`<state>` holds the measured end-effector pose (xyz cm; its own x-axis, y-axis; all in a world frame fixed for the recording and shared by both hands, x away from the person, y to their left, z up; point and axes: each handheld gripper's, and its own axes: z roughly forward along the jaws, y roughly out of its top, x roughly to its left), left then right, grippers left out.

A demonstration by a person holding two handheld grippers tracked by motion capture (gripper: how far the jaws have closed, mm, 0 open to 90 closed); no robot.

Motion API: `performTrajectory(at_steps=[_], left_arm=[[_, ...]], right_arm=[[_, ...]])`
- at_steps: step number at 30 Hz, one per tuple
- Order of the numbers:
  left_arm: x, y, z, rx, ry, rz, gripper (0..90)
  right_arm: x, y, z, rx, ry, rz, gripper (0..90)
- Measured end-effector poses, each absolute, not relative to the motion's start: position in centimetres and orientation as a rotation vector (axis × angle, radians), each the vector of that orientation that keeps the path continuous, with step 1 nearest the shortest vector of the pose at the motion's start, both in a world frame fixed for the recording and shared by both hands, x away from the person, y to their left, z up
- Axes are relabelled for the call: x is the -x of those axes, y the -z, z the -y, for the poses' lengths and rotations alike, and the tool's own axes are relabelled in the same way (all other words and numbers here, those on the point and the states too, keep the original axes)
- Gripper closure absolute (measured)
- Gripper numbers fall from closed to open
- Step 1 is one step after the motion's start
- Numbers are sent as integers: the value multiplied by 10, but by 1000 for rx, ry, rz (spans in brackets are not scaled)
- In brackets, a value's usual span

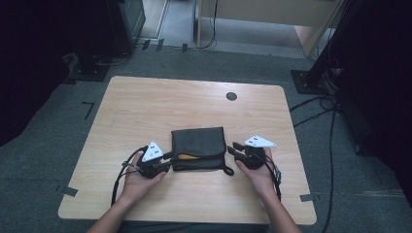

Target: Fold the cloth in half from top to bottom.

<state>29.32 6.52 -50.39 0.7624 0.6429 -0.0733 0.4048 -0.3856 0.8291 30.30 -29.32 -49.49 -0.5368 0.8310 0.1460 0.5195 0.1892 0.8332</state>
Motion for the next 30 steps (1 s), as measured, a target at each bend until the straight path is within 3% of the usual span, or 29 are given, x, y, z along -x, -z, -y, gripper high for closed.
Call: performTrajectory(at_steps=[6,14,19,23,30], left_arm=[[-289,507,-65,-2052,-337,-780,637],[-291,510,-60,-2057,-384,-840,641],[-285,507,-58,-2070,-453,-811,763],[-285,507,-57,-2089,-422,-799,898],[-284,497,-69,-2031,-344,-795,900]], right_arm=[[-304,498,284,-1378,-1335,-2131,550],[-323,514,277,-1659,-1340,-2067,542],[-320,514,269,-1650,-1322,-2099,695],[-318,510,271,-1644,-1328,-2094,807],[-313,501,272,-1610,-1351,-2105,869]])
